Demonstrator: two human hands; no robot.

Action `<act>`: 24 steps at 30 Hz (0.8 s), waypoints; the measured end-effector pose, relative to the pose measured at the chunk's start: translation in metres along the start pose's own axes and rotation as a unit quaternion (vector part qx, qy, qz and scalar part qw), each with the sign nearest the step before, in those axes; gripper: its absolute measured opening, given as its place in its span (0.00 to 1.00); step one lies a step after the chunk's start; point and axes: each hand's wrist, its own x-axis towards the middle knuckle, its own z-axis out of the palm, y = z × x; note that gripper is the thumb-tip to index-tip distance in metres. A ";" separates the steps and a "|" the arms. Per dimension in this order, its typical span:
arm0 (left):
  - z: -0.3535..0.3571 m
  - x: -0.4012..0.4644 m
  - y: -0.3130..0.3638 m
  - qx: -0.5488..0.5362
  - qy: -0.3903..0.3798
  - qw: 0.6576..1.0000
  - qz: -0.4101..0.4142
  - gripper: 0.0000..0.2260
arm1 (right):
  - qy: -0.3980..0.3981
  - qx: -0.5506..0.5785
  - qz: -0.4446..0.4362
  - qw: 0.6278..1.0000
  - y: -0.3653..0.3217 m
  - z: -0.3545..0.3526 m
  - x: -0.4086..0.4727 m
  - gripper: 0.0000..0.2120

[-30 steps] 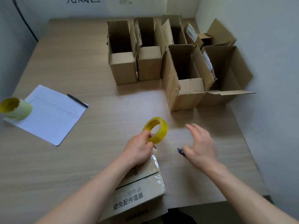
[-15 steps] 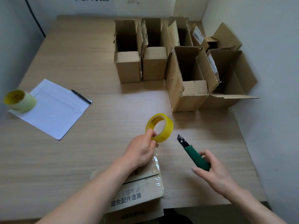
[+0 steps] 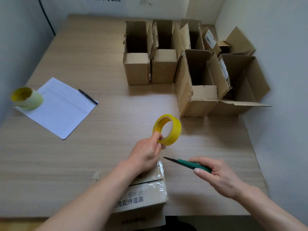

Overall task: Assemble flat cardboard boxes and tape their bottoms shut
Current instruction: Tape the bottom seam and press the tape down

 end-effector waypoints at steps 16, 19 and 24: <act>0.031 -0.022 -0.022 0.014 0.010 1.000 0.014 0.09 | 0.065 -0.240 -0.003 0.969 0.028 -0.003 0.012 0.17; 0.030 -0.020 -0.026 0.020 0.024 1.000 0.003 0.09 | 0.074 -0.309 0.163 0.934 0.054 0.004 0.004 0.19; 0.025 -0.018 -0.020 0.016 0.030 0.999 0.001 0.08 | 0.174 -0.273 0.150 0.934 0.042 0.043 -0.003 0.29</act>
